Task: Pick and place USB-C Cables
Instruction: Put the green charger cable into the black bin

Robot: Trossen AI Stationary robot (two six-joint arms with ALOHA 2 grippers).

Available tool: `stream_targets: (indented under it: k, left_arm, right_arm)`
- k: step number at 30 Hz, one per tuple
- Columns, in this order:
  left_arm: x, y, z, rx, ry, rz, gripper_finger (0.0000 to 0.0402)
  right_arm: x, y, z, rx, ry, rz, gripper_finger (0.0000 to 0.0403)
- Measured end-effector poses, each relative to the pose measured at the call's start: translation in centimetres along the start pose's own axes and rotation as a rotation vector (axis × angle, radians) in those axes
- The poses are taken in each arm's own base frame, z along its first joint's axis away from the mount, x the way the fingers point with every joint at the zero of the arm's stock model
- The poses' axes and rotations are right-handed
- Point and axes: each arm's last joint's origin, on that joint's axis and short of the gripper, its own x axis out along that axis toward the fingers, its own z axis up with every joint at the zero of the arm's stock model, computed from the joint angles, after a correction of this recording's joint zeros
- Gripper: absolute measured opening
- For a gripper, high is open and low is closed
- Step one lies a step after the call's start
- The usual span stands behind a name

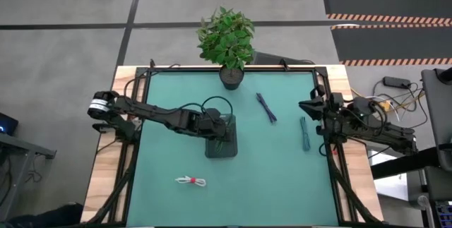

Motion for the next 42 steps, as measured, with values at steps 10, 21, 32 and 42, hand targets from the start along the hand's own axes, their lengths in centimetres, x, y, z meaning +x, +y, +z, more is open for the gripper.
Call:
stream_targets:
  k: [10, 21, 32, 42]
  left_arm:
    - [-0.1, 0.0, -0.1, 0.008, 0.024, -0.008, 0.0015]
    - [0.0, 0.2, 0.4, -0.004, 0.021, 0.002, 0.0015]
    - [0.0, 1.1, 0.3, 0.010, 0.048, 0.091, 0.0015]
    - [0.6, 1.2, 0.2, -0.012, 0.041, 0.109, 0.0015]
  right_arm:
    - [0.0, -0.1, -0.2, 0.009, 0.044, -0.011, 0.0027]
    - [0.0, 0.0, -0.2, 0.009, 0.040, -0.012, 0.0027]
    - [0.0, -0.2, -0.2, 0.017, 0.028, -0.064, 0.0027]
    - [0.0, -0.2, -0.2, 0.014, 0.030, -0.064, 0.0027]
